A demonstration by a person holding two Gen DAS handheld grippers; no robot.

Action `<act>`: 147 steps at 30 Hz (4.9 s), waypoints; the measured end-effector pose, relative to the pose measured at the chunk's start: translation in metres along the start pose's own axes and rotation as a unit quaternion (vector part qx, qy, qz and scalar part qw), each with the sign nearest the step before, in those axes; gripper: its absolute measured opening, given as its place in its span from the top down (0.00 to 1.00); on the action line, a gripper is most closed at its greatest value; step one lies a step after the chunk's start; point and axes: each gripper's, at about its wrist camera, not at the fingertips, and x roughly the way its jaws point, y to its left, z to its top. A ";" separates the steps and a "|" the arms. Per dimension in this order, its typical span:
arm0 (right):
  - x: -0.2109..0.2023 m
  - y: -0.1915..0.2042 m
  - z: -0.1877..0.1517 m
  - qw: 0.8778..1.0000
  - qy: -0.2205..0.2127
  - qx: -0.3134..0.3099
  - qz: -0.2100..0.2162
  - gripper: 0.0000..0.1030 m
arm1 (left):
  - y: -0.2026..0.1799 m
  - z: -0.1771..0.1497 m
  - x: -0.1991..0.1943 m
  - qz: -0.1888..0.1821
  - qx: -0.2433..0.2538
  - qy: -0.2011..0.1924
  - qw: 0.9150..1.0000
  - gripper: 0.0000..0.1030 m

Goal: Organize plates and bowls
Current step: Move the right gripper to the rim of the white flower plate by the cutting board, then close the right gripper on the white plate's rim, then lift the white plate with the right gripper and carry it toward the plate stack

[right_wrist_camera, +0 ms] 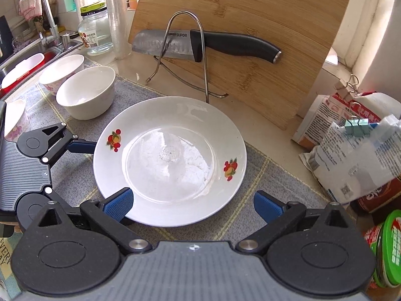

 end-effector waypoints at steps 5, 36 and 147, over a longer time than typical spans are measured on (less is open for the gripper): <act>0.021 -0.012 0.018 1.000 0.007 -0.012 0.015 0.00 | 0.000 -0.001 0.000 0.000 0.001 -0.005 1.000 0.00; 0.091 -0.038 0.061 0.989 0.053 -0.058 0.124 0.00 | 0.007 0.002 0.003 -0.051 0.020 -0.015 0.998 0.01; -0.062 -0.059 -0.073 0.990 0.013 0.128 0.056 0.00 | -0.090 0.017 -0.080 -0.184 0.181 -0.011 0.966 0.02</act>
